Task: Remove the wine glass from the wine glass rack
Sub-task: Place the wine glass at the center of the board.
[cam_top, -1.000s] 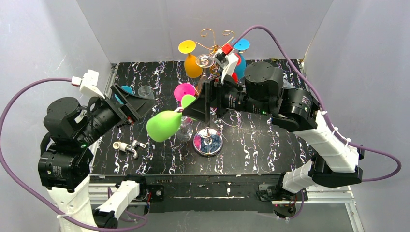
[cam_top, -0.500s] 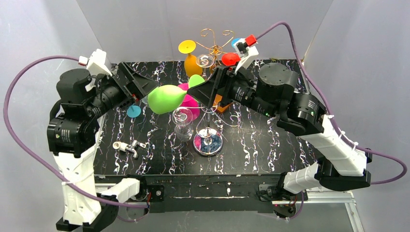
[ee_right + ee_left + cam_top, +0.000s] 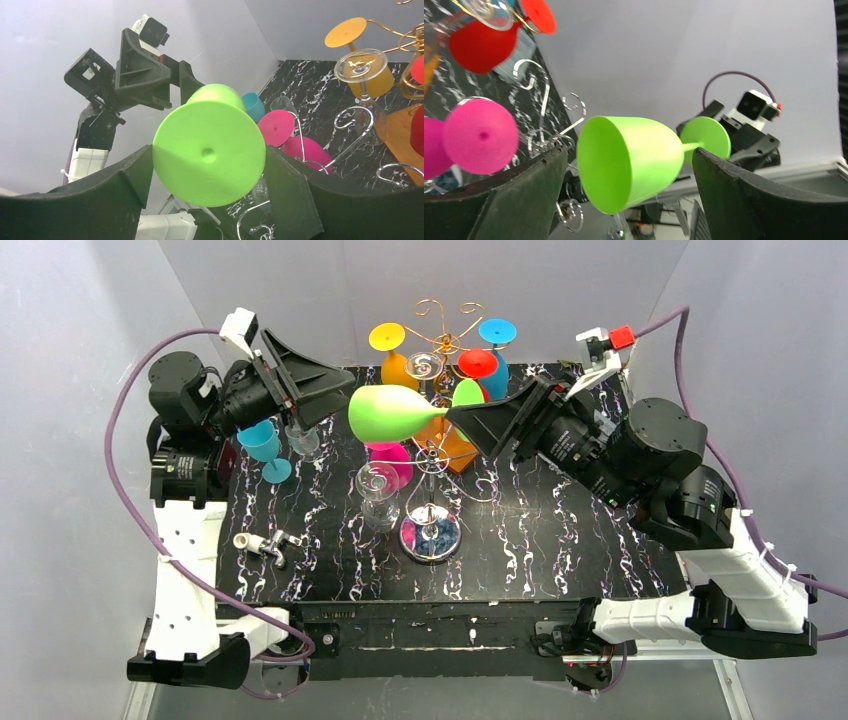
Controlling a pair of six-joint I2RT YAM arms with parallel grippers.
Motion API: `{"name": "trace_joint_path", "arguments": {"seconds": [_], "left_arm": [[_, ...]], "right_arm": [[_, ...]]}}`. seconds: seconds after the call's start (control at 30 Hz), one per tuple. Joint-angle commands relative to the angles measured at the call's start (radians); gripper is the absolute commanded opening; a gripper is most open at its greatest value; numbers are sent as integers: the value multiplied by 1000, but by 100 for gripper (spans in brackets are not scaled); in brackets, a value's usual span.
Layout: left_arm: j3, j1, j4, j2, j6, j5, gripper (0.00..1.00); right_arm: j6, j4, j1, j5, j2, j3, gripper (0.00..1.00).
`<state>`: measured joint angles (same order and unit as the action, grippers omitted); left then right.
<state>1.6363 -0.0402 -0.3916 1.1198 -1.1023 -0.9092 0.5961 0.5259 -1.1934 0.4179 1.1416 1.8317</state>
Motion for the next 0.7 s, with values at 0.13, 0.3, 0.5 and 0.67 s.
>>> {"name": "trace_joint_path", "arguments": {"seconds": [0.13,0.3,0.5,0.67], "left_arm": [[-64,-130,335,18,-205,-139,89],[-84,-190,437,33,-264,-165,83],[-52,-270,449,46,-264,-180,75],[-34,-328,474,54,-278,-187,64]], "right_arm": [[-7,-91,-2,45,-89,-55,62],[-1,-102,-2,28,-111,-70,63],[-2,-107,-2,16,-129,-78,63],[1,-112,-2,-6,-152,-88,63]]}}
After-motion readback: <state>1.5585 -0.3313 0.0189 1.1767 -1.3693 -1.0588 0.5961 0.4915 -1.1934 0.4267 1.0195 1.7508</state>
